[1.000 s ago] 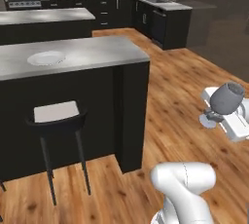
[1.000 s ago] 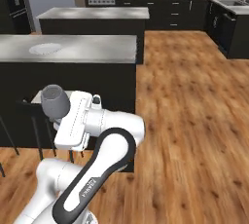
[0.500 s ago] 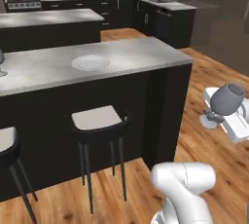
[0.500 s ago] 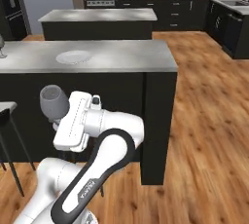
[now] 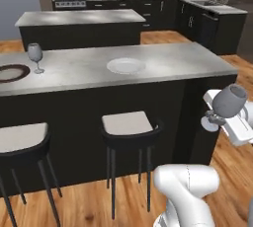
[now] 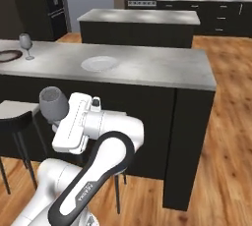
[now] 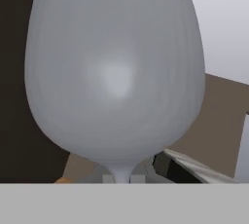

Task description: Retrieve the wine glasses from the counter and place one next to each plate.

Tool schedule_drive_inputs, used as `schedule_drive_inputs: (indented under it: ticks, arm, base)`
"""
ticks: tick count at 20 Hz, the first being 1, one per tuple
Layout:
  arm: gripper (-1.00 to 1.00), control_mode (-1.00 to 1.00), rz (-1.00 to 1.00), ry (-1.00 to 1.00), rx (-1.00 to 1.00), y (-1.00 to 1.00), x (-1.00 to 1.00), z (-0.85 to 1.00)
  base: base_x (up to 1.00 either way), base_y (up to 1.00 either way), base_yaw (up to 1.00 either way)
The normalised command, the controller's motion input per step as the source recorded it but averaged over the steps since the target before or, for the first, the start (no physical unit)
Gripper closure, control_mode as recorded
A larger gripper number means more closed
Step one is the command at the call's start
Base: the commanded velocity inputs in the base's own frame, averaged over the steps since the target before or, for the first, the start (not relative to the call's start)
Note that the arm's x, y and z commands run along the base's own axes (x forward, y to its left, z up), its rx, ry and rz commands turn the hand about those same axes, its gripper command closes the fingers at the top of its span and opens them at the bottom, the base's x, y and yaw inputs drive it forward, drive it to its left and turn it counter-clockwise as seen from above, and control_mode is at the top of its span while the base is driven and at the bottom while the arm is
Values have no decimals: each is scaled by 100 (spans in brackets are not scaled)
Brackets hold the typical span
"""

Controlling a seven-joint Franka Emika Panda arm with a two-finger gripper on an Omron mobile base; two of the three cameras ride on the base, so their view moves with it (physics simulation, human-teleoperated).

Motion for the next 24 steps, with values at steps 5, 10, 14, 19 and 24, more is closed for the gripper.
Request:
schedule_drive_inputs:
  ticks: [5,10,14,19,24]
  arm:
    - [100,100,0,0,0,0,0,0]
    - [100,100,0,0,0,0,0,0]
    - [100,100,0,0,0,0,0,0]
    - [100,100,0,0,0,0,0,0]
    - [100,100,0,0,0,0,0,0]
  base:
    - [9,1,30]
    - [52,-4,0]
    - [54,-9,-10]
    - [74,2,-15]
    - [100,0,-11]
